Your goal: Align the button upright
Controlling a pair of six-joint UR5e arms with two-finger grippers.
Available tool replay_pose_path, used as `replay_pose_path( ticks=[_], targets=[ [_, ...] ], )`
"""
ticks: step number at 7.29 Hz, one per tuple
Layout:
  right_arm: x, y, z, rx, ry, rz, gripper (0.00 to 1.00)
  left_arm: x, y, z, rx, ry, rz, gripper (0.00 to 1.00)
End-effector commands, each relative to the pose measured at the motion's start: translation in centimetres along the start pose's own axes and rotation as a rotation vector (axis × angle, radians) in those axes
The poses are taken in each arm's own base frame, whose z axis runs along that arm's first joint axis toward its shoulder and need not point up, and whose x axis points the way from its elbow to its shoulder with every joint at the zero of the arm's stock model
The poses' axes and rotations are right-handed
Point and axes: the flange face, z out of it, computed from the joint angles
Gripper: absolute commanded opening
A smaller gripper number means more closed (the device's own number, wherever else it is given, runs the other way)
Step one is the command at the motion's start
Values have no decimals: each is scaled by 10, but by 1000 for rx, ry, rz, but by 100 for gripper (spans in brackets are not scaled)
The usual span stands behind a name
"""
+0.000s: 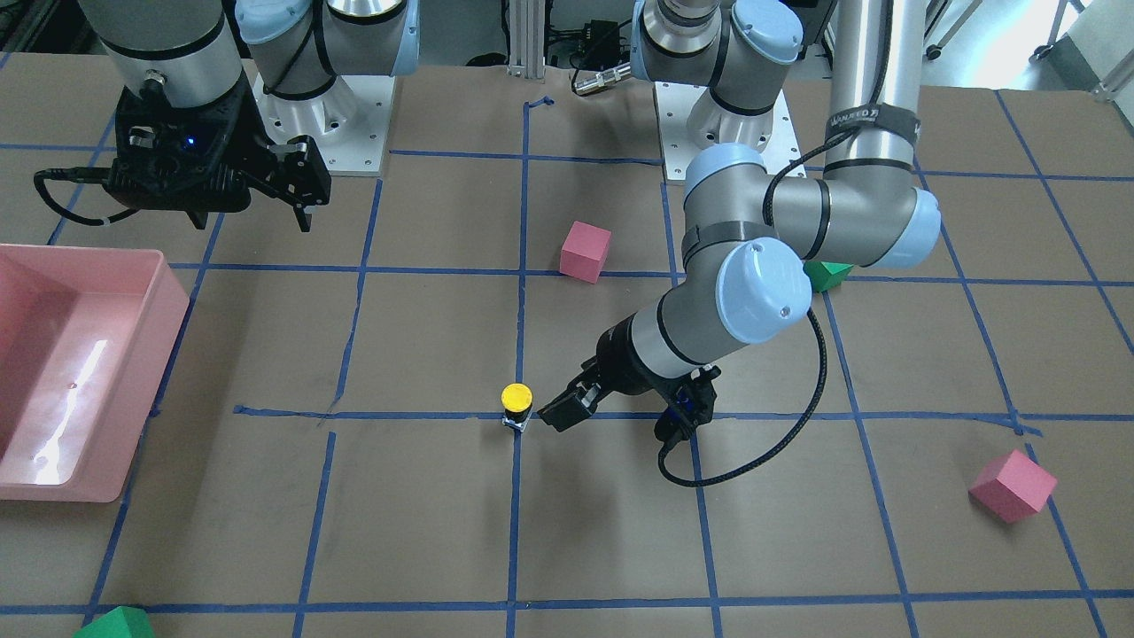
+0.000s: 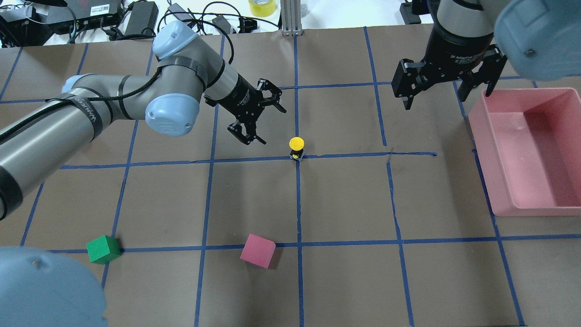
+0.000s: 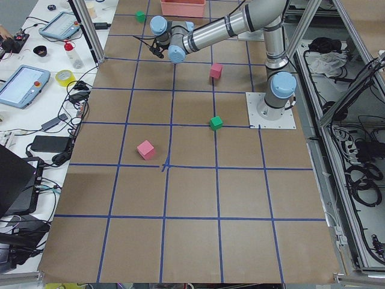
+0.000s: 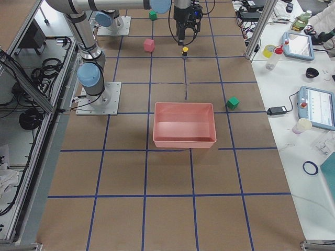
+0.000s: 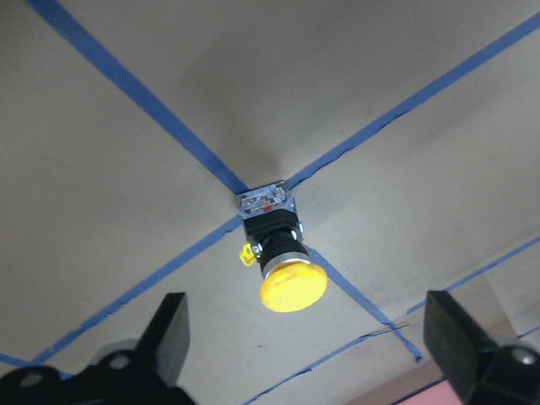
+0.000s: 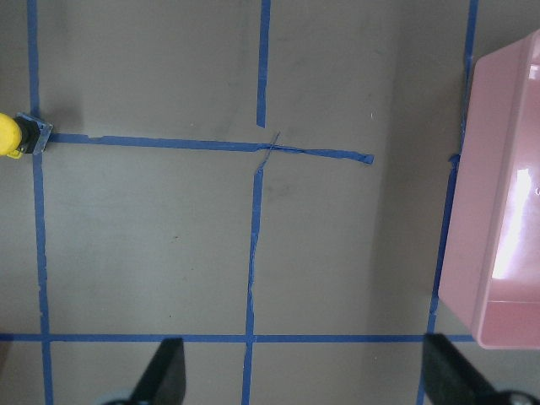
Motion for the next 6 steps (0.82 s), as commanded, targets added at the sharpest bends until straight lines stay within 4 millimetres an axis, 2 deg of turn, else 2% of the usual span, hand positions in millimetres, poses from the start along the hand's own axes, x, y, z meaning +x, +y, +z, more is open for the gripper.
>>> replay_pose_path(
  ticks=[1, 2, 3, 4, 5, 6],
  targets=[
    [-2, 3, 0, -16, -20, -48, 100, -26, 24, -57, 108, -230, 403, 100],
    [-6, 3, 0, -11, -58, -92, 100, -35, 32, -93, 138, -317, 574, 100],
    [-6, 3, 0, -14, -63, -94, 100, -38, 42, -130, 154, -406, 652, 100],
    [-8, 8, 4, -55, -84, -99, 100, -34, 51, -168, 168, -411, 646, 100],
    [-11, 9, 5, -66, -109, -91, 100, -22, 67, -205, 237, -375, 676, 100],
    [-10, 9, 5, -67, -96, -89, 100, -16, 75, -223, 280, -345, 689, 100]
  ],
)
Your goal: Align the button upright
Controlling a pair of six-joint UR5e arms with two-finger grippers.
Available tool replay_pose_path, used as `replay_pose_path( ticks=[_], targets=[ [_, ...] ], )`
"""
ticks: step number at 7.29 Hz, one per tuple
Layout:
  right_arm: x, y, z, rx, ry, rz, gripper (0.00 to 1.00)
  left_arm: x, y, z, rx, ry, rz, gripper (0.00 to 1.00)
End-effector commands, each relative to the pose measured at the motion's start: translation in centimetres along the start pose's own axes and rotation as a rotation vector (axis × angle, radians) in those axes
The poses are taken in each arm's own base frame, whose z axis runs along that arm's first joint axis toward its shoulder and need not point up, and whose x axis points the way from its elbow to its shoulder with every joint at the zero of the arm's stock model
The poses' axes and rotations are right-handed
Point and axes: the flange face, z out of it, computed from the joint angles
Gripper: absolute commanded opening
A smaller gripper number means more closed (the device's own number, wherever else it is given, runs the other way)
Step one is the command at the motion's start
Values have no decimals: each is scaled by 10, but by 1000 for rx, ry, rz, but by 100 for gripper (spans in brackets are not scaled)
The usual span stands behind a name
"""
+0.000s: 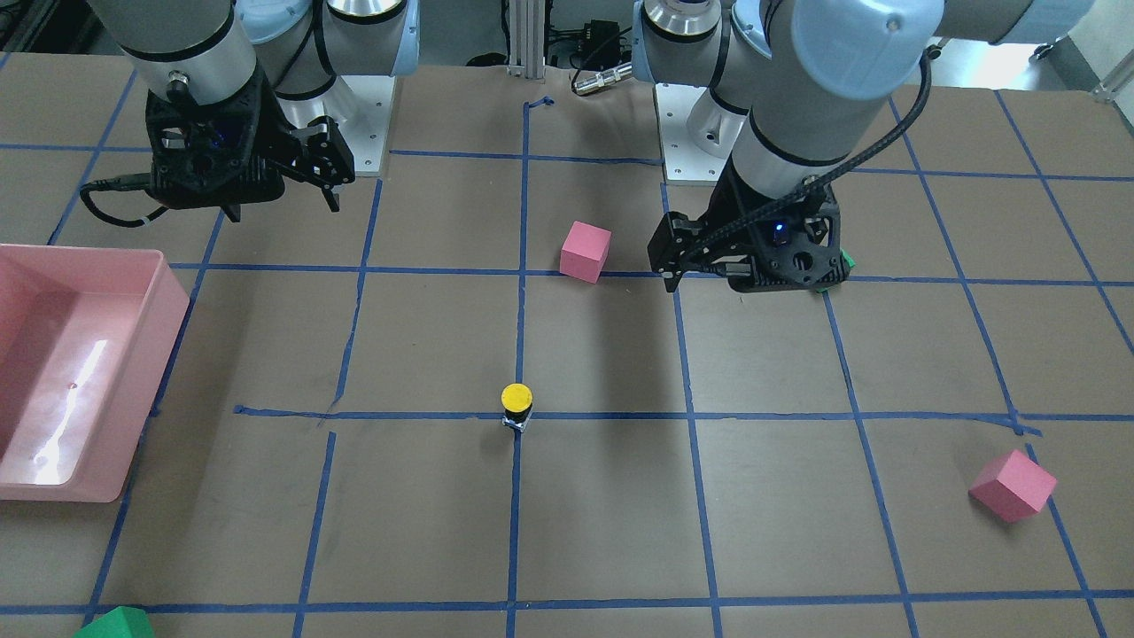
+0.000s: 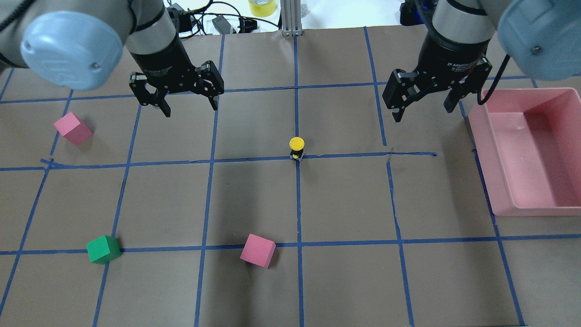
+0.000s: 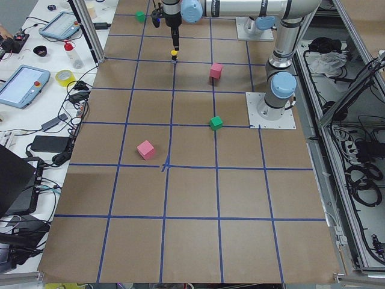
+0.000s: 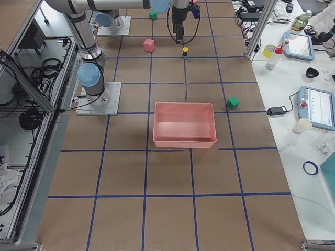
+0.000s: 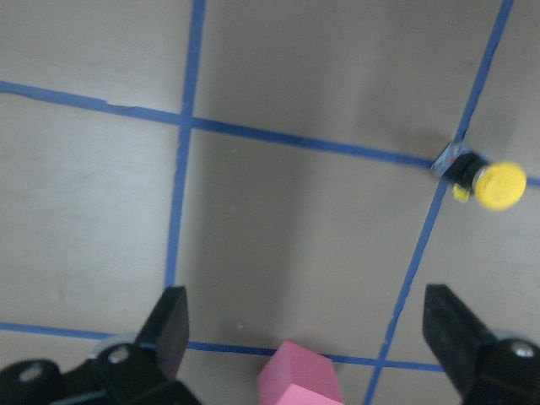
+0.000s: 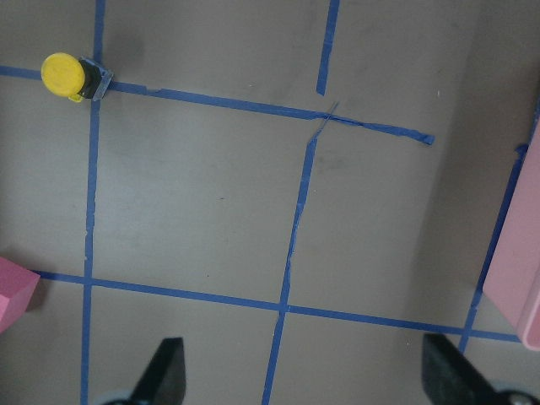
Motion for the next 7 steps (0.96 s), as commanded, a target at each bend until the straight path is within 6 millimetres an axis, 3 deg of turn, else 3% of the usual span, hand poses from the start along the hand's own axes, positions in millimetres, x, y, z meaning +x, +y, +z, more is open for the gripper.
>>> replay_pose_path(
  ticks=[1, 5, 7],
  targets=[
    [-1, 1, 1, -11, 0, 5, 100, 0, 9, -49, 104, 6, 15, 100],
    [-1, 1, 1, -12, 2, 8, 100, 12, 36, -69, 169, -24, 59, 100],
    [-1, 1, 1, -12, 2, 8, 100, 12, 40, -59, 158, -19, 60, 100]
  ],
)
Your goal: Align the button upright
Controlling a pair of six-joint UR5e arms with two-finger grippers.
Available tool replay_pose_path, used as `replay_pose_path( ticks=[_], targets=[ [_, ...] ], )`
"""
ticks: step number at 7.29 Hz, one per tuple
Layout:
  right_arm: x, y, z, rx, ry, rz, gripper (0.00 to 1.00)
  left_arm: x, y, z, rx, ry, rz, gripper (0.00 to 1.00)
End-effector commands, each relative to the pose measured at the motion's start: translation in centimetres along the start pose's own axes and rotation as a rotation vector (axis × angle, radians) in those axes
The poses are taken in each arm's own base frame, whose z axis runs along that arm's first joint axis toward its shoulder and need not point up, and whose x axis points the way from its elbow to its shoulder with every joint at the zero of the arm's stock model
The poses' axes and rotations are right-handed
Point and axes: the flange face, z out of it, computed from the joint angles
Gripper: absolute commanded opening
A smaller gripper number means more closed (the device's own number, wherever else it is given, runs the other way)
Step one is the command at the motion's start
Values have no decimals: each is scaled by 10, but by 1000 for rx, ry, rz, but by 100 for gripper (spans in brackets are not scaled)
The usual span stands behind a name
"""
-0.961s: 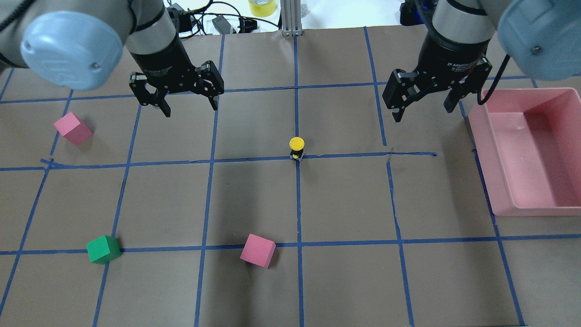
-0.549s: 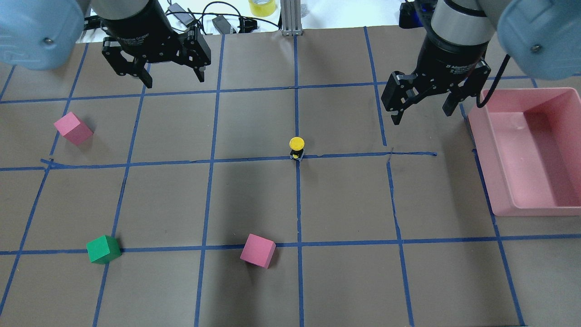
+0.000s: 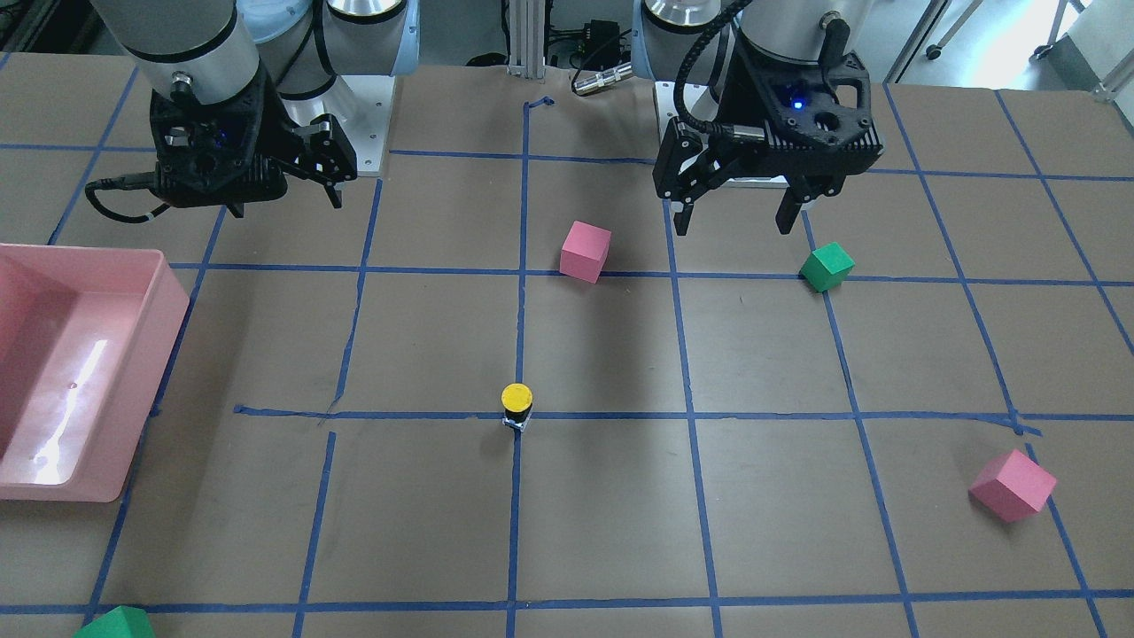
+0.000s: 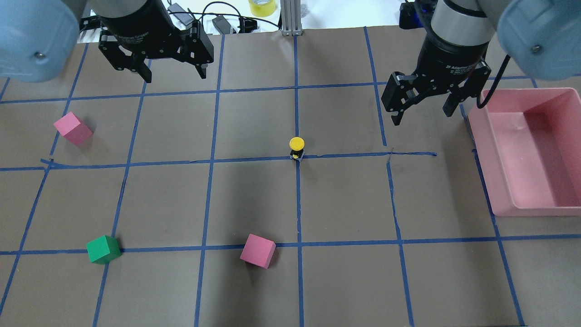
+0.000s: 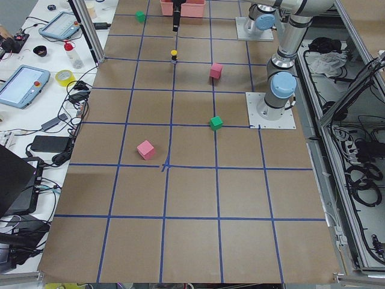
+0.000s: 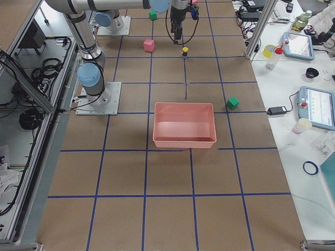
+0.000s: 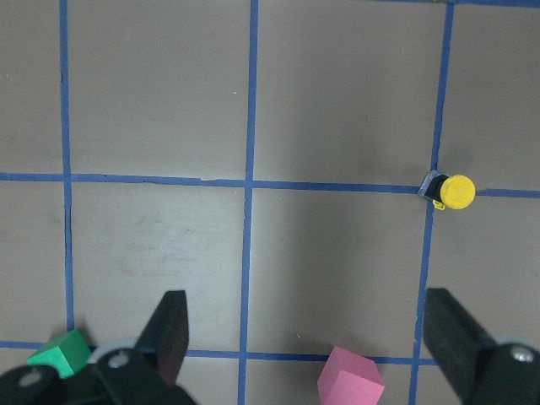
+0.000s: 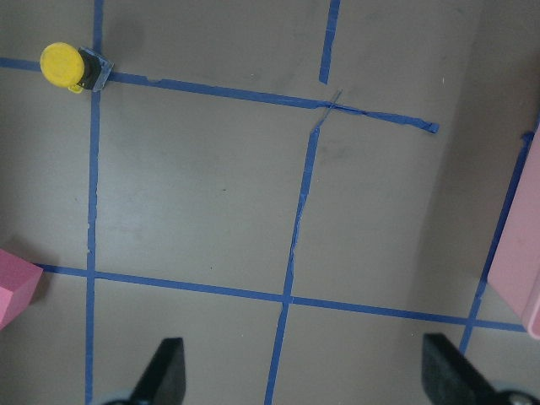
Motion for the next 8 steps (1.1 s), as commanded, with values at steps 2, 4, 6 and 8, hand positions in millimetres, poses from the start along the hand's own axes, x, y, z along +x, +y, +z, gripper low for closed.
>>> replay_pose_path(
  ticks=[2, 4, 6, 8],
  targets=[
    [0, 0, 0, 0, 0, 0, 100, 0, 11, -6, 10, 12, 65, 100],
    [0, 0, 0, -2, 0, 2, 100, -3, 15, -13, 23, 7, 77, 100],
    [-1, 1, -1, -3, 0, 0, 100, -4, 16, -10, 16, 12, 74, 100],
    [0, 2, 0, -15, 0, 2, 100, -5, 18, -7, 12, 10, 73, 100]
  ],
)
